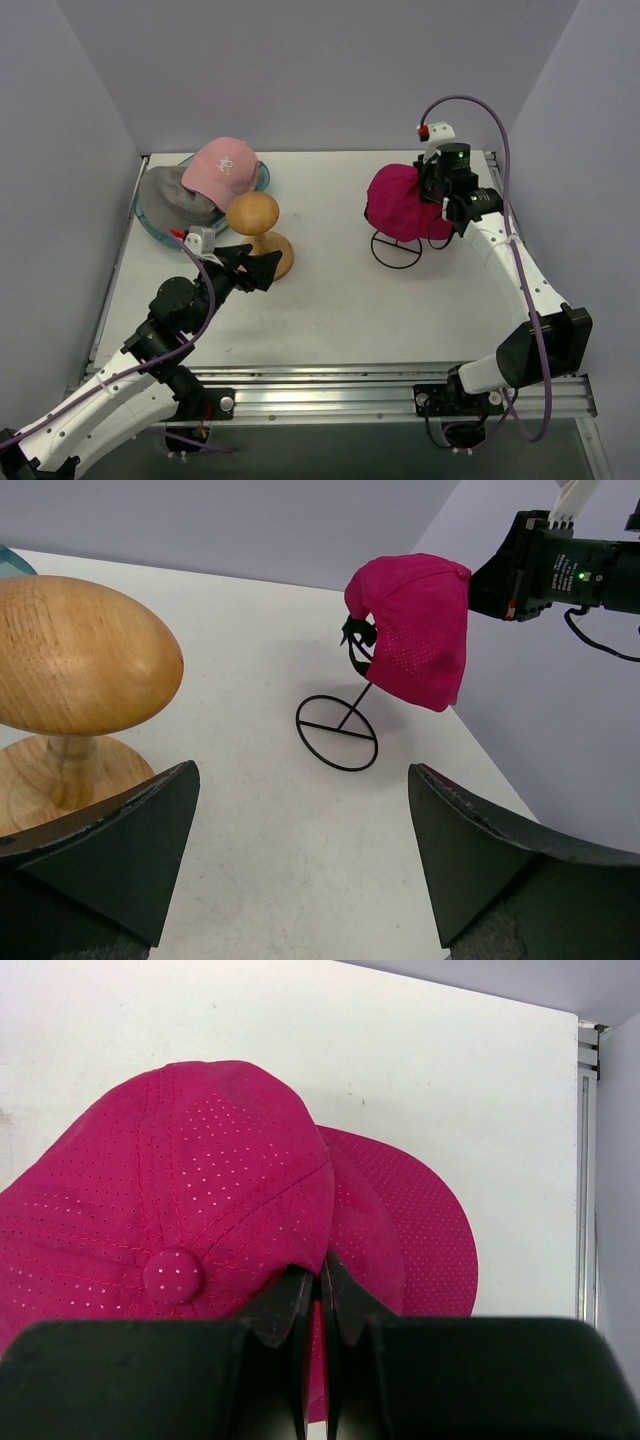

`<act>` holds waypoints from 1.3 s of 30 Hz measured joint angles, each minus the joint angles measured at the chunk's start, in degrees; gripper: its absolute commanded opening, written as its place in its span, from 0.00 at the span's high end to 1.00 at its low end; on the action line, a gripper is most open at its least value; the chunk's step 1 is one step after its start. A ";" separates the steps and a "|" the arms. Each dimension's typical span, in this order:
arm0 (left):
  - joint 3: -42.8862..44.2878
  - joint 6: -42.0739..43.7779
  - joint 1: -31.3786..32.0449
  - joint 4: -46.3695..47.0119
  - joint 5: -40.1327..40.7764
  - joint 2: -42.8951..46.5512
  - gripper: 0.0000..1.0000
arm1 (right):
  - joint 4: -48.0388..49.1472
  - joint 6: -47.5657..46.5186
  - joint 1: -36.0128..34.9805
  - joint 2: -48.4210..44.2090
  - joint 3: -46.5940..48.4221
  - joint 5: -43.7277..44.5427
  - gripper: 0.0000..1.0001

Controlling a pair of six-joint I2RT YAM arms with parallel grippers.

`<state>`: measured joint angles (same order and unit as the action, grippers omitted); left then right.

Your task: Stack the hats

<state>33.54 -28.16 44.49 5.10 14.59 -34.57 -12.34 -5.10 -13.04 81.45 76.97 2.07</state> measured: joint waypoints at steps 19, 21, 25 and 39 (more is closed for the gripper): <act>0.00 0.15 0.00 -0.02 0.20 0.37 0.06 | 0.04 0.28 0.00 1.86 2.23 -2.51 0.81; 0.00 0.15 0.00 -0.02 0.17 0.37 0.06 | 0.09 0.33 0.00 1.92 2.25 -2.49 0.77; 0.00 0.15 0.00 -0.02 0.17 0.37 0.06 | 0.26 0.31 0.24 2.03 2.34 -2.47 0.72; 0.00 0.17 0.00 -0.04 0.22 0.39 0.06 | 0.04 2.56 0.31 1.64 2.29 -3.04 0.63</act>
<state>33.54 -27.99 44.49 5.06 14.81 -34.17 -12.29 -2.55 -12.73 83.09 79.26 -0.97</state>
